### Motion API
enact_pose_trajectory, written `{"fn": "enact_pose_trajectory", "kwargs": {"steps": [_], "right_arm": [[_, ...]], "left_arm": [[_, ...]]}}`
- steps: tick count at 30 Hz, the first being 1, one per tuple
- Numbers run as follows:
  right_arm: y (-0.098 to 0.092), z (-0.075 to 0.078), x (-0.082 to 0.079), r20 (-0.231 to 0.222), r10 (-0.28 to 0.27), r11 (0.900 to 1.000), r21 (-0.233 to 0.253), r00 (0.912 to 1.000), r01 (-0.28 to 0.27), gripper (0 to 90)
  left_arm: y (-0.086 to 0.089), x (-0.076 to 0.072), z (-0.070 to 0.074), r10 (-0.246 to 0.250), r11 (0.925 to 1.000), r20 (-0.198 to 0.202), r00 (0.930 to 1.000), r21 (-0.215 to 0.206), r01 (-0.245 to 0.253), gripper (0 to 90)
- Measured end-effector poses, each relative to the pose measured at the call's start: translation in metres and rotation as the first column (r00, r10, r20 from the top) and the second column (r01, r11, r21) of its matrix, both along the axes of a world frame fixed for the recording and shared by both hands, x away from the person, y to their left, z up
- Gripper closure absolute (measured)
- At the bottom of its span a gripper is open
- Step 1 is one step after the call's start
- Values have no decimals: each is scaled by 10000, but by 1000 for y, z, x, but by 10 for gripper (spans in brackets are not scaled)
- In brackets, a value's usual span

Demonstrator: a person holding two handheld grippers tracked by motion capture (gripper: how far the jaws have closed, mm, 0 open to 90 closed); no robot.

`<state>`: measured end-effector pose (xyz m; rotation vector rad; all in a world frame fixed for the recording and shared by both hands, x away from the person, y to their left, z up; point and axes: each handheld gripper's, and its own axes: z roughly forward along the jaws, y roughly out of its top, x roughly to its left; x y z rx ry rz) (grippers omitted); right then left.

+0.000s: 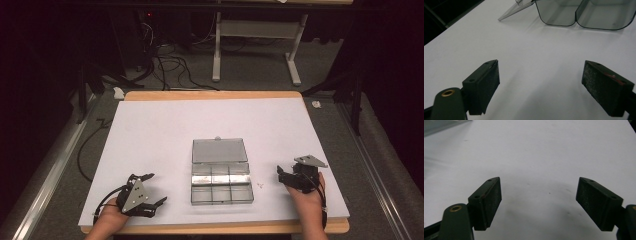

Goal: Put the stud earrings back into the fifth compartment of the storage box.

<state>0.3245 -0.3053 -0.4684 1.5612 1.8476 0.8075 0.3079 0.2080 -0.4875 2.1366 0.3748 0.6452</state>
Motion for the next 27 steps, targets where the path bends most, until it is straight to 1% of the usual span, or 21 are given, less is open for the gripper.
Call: {"fn": "enact_pose_trajectory", "kwargs": {"steps": [1,2,5,6,7,9,11,12,14,19,23,25,27], "right_arm": [[2,2,-3,94,47,10000,27,9999,-47,209],[3,4,-5,209,141,9999,-53,9997,-139,214],[6,6,-7,203,170,9998,-139,9996,-167,211],[6,8,-8,212,188,9998,81,9996,-189,212],[7,8,-8,203,205,9997,98,9996,-207,212],[8,8,-8,161,274,9996,-70,9995,-273,215],[8,8,-8,153,300,9995,23,9994,-300,218],[9,7,-7,51,351,9994,36,9994,-351,220],[10,7,-7,26,396,9992,80,9992,-396,222],[12,7,-6,38,584,9981,180,9983,-584,223],[15,7,-7,-47,798,9965,245,9968,-797,249],[16,7,-7,15,903,9953,351,9959,-903,256],[17,8,-7,19,953,9941,512,9954,-953,283]], "left_arm": [[0,0,0,2,10000,7,10000,23,-2,152],[0,0,0,4,10000,8,10000,40,-4,152],[0,0,0,10,10000,-2,10000,47,-10,152],[0,0,0,-2,10000,5,10000,20,2,152],[0,0,0,-15,10000,-11,10000,-25,15,152],[0,0,0,1,10000,-51,10000,-28,-1,153],[1,1,0,33,10000,-103,9999,-65,-33,152],[1,1,0,4,10000,-63,10000,-76,-4,152],[1,0,0,-15,10000,-2,10000,-71,15,152],[1,0,0,5,10000,-43,10000,-55,-5,152],[0,0,0,9,10000,-32,10000,-18,-9,152],[0,0,0,-5,10000,-4,10000,-20,5,153],[0,0,0,0,10000,-7,10000,-29,0,152]]}}
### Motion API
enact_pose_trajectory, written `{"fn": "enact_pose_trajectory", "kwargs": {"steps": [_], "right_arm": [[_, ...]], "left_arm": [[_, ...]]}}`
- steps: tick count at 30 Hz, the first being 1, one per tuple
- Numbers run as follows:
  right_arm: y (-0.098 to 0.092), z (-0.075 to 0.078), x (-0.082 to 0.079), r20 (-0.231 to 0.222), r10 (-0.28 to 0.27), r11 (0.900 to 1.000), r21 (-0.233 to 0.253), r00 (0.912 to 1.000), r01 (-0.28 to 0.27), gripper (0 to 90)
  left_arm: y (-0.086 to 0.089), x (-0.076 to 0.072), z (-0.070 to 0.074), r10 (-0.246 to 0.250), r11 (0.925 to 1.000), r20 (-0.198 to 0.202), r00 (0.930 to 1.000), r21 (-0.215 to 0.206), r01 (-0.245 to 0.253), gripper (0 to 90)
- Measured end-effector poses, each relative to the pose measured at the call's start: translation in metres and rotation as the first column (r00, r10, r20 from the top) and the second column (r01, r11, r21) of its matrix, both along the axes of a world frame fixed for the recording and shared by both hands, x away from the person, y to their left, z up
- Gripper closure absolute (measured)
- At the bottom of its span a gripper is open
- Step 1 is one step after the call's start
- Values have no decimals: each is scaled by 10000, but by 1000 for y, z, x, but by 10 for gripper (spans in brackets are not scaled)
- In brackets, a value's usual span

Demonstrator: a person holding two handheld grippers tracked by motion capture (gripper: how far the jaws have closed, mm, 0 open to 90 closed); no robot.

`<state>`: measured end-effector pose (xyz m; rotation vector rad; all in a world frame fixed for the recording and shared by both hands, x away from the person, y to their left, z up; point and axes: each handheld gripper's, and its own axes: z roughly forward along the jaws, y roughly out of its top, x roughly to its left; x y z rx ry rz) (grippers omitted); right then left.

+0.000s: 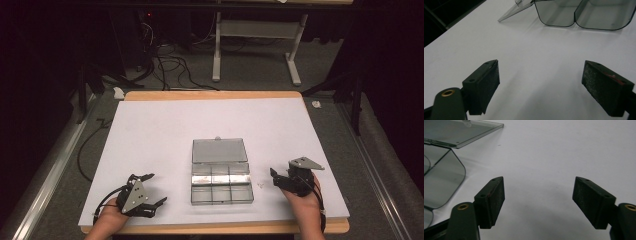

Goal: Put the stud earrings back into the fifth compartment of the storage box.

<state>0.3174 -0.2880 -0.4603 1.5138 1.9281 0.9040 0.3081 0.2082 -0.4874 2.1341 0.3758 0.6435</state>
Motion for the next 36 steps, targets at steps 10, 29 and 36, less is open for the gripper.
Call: {"fn": "enact_pose_trajectory", "kwargs": {"steps": [10,29,36], "right_arm": [[10,3,-1,-89,528,9985,130,9986,-527,343],[24,13,-4,-708,995,9950,49,9925,-994,475],[26,16,-4,-1442,1011,9945,-139,9844,-1042,496]], "left_arm": [[0,0,0,-7,10000,-60,10000,-47,6,153],[0,1,0,-9,10000,-180,9998,-7,9,152],[0,2,0,-8,10000,-187,9998,-41,8,153]]}}
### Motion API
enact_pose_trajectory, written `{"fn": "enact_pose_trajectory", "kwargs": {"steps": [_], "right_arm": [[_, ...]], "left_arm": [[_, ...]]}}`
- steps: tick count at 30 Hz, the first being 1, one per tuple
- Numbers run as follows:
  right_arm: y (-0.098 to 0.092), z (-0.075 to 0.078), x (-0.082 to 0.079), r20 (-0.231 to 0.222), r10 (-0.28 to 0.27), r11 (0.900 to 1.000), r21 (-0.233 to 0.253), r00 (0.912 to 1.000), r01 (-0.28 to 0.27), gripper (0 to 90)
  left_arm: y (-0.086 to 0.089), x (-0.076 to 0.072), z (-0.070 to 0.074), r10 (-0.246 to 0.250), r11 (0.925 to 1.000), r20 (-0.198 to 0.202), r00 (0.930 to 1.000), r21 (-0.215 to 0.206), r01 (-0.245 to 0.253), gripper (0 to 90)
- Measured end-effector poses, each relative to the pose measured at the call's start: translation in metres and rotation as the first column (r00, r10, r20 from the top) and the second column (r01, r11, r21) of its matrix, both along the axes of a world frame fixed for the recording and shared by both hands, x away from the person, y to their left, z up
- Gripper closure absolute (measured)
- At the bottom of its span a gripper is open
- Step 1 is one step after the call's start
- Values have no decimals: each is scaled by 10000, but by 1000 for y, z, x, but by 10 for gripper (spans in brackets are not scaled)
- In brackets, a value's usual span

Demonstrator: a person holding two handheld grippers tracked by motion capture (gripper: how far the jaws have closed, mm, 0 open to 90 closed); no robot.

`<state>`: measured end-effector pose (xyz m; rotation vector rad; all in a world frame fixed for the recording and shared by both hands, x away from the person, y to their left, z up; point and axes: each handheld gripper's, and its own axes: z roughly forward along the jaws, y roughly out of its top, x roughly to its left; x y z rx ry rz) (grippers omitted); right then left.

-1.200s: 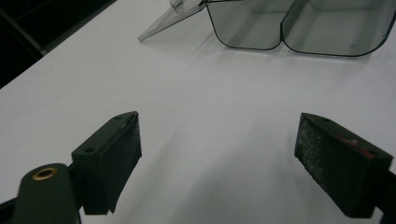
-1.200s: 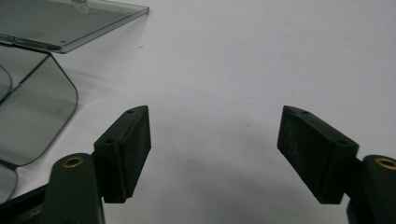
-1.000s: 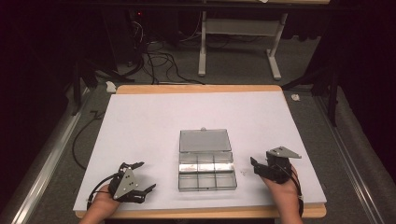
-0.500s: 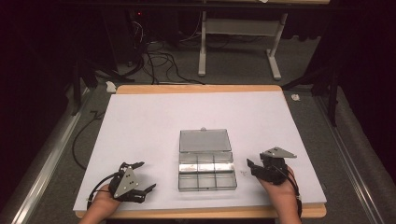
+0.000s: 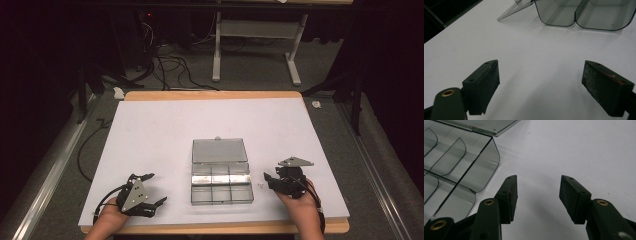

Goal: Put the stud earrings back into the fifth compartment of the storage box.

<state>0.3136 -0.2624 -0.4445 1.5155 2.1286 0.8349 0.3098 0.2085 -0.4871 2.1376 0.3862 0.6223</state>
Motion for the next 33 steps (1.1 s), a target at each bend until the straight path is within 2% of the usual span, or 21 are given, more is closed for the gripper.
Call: {"fn": "enact_pose_trajectory", "kwargs": {"steps": [8,12,17,24,28,33], "right_arm": [[3,0,1,-778,210,9992,-312,9967,-235,501],[5,7,-1,-1018,388,9986,-321,9940,-423,511],[10,12,1,-1394,633,9959,-556,9882,-716,515],[18,7,3,-2308,816,9890,-1019,9696,-1075,527],[19,5,5,-2856,958,9854,-1079,9536,-1314,535],[17,6,6,-3234,1057,9848,-970,9403,-1440,550]], "left_arm": [[0,0,0,-8,10000,18,10000,3,8,153],[0,0,0,-6,10000,29,10000,18,6,152],[1,0,0,12,10000,44,10000,-69,-11,152],[2,0,1,-3,9999,8,10000,-162,3,152],[2,-1,0,-45,9999,96,9999,-156,46,153],[2,-1,0,-27,9999,75,10000,-164,28,152]]}}
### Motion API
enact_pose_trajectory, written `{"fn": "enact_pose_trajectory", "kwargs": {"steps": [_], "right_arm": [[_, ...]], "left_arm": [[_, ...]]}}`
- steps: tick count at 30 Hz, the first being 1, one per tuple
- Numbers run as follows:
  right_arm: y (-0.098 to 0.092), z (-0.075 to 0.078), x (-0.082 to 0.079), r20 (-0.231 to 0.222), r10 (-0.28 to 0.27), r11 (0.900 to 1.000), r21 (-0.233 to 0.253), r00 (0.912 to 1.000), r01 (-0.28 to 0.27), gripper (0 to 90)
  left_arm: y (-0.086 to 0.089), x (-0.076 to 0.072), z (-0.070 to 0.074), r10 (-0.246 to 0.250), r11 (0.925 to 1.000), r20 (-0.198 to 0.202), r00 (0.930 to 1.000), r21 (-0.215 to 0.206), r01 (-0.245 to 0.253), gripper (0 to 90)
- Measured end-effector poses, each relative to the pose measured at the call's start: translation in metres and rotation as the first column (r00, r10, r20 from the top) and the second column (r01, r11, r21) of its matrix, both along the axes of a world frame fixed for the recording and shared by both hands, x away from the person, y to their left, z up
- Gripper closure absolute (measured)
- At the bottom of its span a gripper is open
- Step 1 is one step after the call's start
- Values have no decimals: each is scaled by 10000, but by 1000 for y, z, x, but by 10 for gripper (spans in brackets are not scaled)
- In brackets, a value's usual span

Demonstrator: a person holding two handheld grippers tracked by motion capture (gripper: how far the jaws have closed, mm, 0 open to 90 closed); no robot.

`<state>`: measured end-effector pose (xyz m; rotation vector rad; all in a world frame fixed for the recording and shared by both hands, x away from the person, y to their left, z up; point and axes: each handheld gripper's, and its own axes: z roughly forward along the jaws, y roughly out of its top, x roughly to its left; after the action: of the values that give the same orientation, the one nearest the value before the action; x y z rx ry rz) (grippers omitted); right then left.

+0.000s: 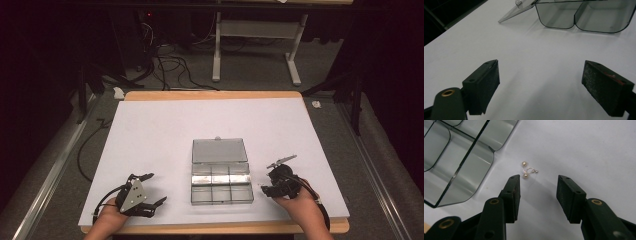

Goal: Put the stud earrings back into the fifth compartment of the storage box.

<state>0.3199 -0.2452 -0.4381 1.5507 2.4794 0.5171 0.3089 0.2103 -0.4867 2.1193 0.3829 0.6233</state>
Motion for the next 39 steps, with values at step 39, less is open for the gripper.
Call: {"fn": "enact_pose_trajectory", "kwargs": {"steps": [39], "right_arm": [[15,11,21,-2292,1000,9871,-993,9682,-1255,580]], "left_arm": [[0,-1,0,-2,10000,29,10000,-23,2,152]]}}
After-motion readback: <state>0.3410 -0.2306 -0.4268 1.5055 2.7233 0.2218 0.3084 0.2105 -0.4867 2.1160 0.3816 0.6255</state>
